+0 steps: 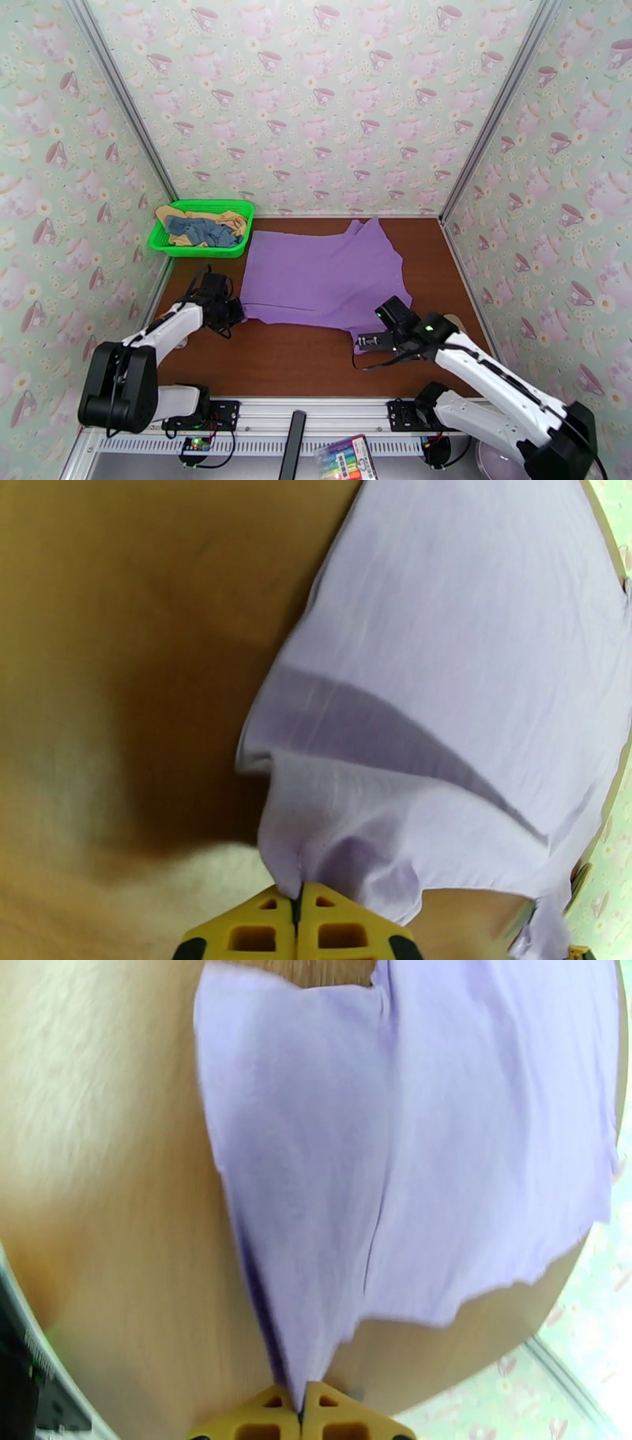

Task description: Fold and stack the mixed laundry pile

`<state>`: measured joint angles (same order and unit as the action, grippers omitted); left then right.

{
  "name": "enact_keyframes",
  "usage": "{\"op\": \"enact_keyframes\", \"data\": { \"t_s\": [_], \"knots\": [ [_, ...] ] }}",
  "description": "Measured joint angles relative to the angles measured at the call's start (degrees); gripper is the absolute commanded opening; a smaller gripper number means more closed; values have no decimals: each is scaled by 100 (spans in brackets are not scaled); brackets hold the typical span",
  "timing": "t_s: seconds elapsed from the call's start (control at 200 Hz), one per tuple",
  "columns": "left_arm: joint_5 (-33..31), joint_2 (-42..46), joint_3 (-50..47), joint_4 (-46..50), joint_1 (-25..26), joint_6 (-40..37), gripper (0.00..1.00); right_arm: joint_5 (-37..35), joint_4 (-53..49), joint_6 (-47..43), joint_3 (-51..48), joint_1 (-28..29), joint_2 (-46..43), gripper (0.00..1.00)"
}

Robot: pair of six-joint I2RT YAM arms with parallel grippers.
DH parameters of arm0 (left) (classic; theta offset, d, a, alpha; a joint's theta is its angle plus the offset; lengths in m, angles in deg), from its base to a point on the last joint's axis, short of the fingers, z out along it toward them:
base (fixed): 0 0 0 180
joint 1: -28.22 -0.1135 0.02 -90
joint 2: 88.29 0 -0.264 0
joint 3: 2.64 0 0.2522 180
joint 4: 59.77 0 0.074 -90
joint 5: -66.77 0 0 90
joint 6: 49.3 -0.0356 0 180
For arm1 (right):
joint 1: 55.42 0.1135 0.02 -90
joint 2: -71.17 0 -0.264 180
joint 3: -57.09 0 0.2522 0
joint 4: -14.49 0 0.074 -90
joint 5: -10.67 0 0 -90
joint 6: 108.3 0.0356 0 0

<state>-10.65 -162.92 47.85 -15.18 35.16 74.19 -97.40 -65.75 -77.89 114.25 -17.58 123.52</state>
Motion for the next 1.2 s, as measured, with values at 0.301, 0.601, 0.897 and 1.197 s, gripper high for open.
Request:
{"op": "enact_keyframes", "data": {
  "t_s": [0.301, 0.601, 0.897, 1.197],
  "knots": [
    [-295, 1209, -173, 791, 363, 319, 0, -109, -1154, 39, 162, 7, -1080, 0],
    [-450, 1338, -127, 1257, 675, 568, 0, -225, -1121, 20, 142, 44, -1222, 0],
    [-584, 466, 782, 1285, 702, 505, 0, -664, 153, 44, 260, -122, -205, 0],
    [-627, -721, 1360, 1012, 529, 286, 0, -881, 1451, 70, 785, -756, 1303, 0]
  ]
}}
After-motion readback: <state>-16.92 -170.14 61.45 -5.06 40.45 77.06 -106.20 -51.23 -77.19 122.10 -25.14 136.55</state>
